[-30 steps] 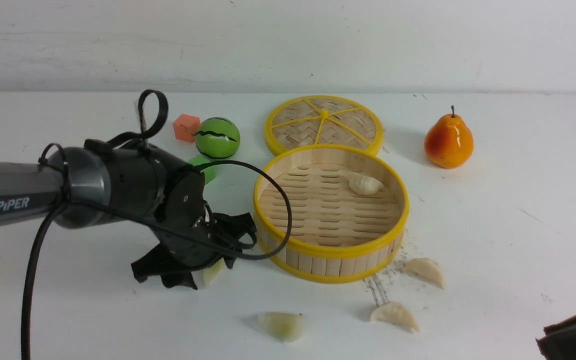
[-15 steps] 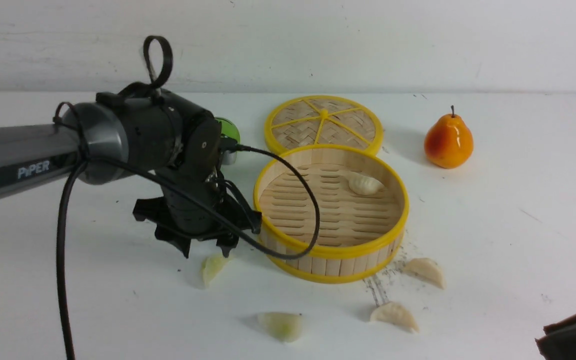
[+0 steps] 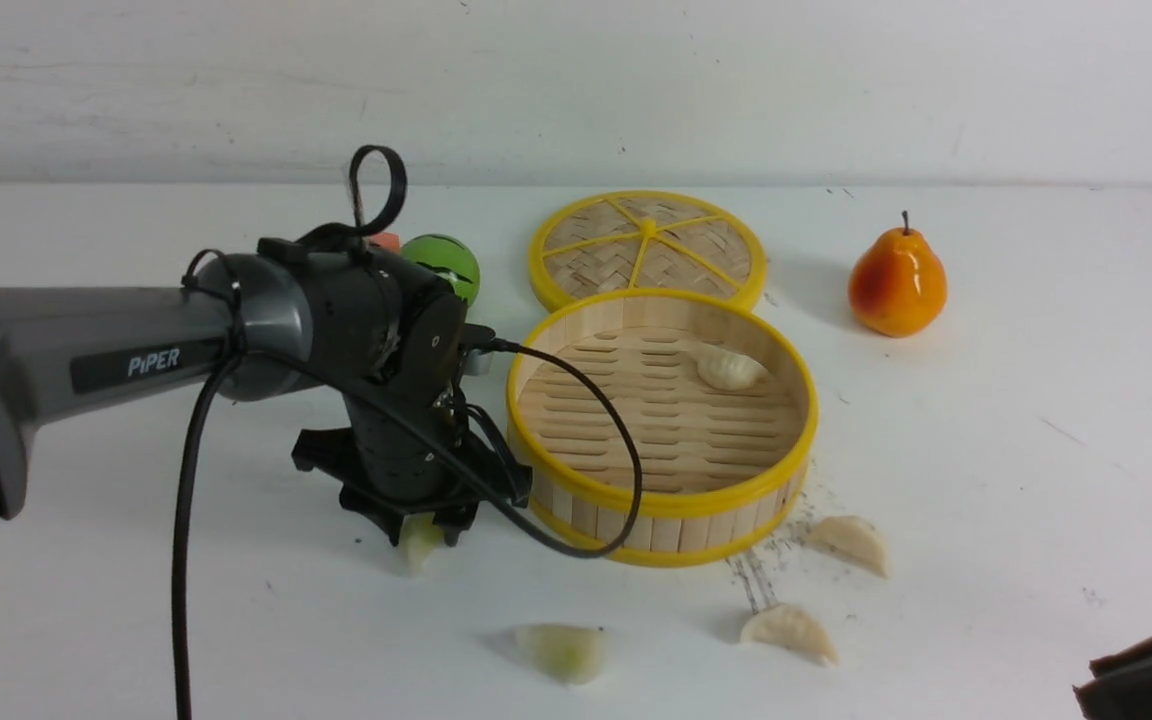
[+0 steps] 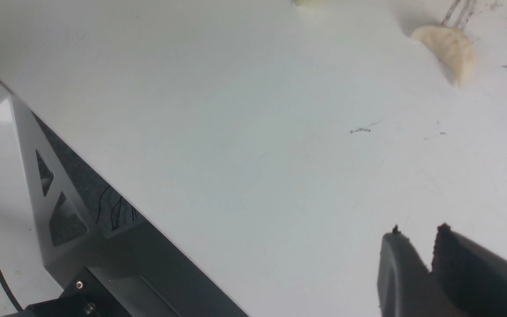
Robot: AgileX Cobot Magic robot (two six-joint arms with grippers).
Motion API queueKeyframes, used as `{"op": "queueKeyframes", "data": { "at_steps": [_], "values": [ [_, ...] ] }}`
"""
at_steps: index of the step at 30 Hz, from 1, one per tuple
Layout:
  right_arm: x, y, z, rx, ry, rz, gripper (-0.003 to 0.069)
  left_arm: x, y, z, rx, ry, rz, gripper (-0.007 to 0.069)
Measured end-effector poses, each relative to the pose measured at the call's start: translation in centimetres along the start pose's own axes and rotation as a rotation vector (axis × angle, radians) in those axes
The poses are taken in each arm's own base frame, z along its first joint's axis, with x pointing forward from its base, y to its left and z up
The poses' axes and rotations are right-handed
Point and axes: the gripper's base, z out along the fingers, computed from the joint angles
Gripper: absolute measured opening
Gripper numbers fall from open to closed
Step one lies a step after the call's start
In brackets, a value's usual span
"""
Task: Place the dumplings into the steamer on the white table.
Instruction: 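Reach for and grasp a dumpling on the table with the left gripper, then place the dumpling into the bamboo steamer basket with the left gripper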
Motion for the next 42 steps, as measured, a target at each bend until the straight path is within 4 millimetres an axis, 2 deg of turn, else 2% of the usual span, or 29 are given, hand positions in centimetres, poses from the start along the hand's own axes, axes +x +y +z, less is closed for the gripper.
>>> {"op": "queueKeyframes", "data": {
  "at_steps": [2,6,10,11,14,16,18,22,24,31,37,42],
  "values": [
    [0.0,0.0,0.0,0.0,0.001,0.0,0.0117,0.0,0.0,-0.1,-0.005,0.01,0.001,0.02],
    [0.0,0.0,0.0,0.0,0.001,0.0,0.0117,-0.5,0.1,-1.6,-0.021,0.037,-0.009,0.0206],
    [0.0,0.0,0.0,0.002,-0.004,0.0,0.0117,-2.3,-0.2,-5.8,0.019,-0.014,-0.047,0.0206],
    [-0.1,0.0,0.0,0.005,-0.012,0.0,0.0117,-3.5,-0.6,-8.3,0.062,-0.07,-0.066,0.0206],
    [-0.2,-0.1,0.0,0.009,-0.024,0.0,0.0117,-5.1,-2.1,-12.2,0.152,-0.167,-0.069,0.0206],
    [-0.2,-0.1,0.0,0.011,-0.027,0.0,0.0117,-5.5,-3.1,-13.4,0.19,-0.201,-0.062,0.0206],
    [-0.3,-0.1,0.0,0.013,-0.033,0.0,0.0117,-6.1,-5.1,-14.3,0.236,-0.232,-0.03,0.0206],
    [-0.3,-0.1,0.0,0.012,-0.034,0.001,0.0117,-7.0,-8.3,-12.8,0.264,-0.224,0.012,0.0206],
    [-0.3,-0.1,0.0,0.012,-0.034,0.0,0.0117,-7.6,-9.4,-10.9,0.265,-0.203,-0.01,0.0206],
    [-0.3,-0.1,0.0,0.01,-0.032,0.0,0.0117,-9.7,-10.5,-5.6,0.213,-0.211,-0.043,0.0206],
    [-0.3,-0.1,0.0,0.011,-0.033,0.0,0.0117,-10.2,-11.2,-2.9,0.223,-0.232,-0.064,0.0206],
    [-0.3,-0.1,0.0,0.012,-0.034,-0.006,0.012,-10.4,-11.4,-1.8,0.224,-0.25,-0.073,0.0209]
  ]
}}
